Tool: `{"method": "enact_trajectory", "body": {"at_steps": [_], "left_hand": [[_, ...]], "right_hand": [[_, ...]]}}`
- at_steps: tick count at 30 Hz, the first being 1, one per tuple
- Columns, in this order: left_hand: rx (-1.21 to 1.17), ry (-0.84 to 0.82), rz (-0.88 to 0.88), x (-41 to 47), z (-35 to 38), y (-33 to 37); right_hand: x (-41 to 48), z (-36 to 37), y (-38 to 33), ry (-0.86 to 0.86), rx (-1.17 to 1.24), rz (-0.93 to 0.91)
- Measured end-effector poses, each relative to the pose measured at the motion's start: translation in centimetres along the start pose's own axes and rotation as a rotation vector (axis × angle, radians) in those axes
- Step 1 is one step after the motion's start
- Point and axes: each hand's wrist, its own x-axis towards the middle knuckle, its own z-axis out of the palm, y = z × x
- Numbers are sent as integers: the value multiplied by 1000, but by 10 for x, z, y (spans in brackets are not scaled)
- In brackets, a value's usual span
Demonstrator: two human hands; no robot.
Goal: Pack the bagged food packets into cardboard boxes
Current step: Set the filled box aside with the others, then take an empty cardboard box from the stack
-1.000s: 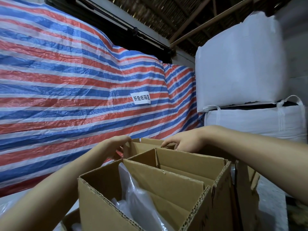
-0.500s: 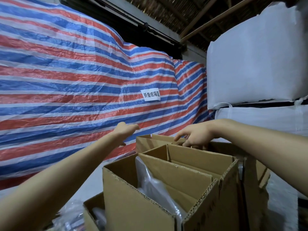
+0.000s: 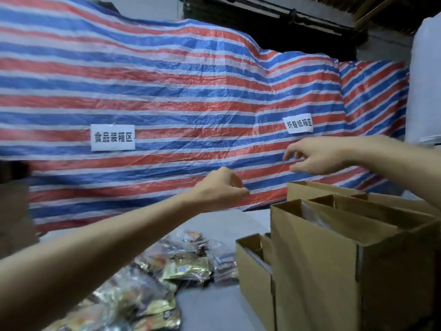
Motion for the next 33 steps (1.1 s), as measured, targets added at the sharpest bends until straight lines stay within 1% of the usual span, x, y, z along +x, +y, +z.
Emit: {"method": "enact_trajectory", "body": {"at_steps": [3, 5, 7, 9, 11, 13, 16, 18, 20, 23, 25, 27, 30, 33], "left_hand": [[175, 68, -2, -62, -35, -11], [363, 99, -24, -101, -58, -24], [588, 95, -74, -137, -76, -46], [746, 54, -160, -173, -92, -76], [808, 3, -305, -211, -109, -108], [836, -11, -452, -250, -123, -141], [895, -29, -706, -308, -140, -195], [930, -61, -895, -345, -147, -227], [1006, -96, -1046, -378, -155, -254], [1069, -128, -1180, -416, -168, -286], [1046, -157, -1233, -433, -177, -300], [975, -139, -1245, -442, -182, -307], [883, -36, -1179, -447, -180, -309], [923, 32, -1086, -442, -174, -302]], "right_hand": [[-5, -2, -77, -35, 67, -176], [-12, 0, -130, -70, 70, -288], [-21, 2, -179, -124, 71, -395], [-30, 3, -219, -196, 118, -485], [-37, 7, -253, -216, 176, -585], [-41, 19, -280, -232, 243, -665], [-42, 48, -308, -304, 256, -749], [-42, 68, -321, -354, 236, -778], [-41, 86, -330, -398, 232, -785], [-40, 108, -339, -455, 231, -786], [-40, 119, -341, -467, 225, -804], [-42, 127, -340, -477, 226, -805], [-42, 137, -336, -509, 222, -785], [-41, 141, -329, -526, 210, -768]]}}
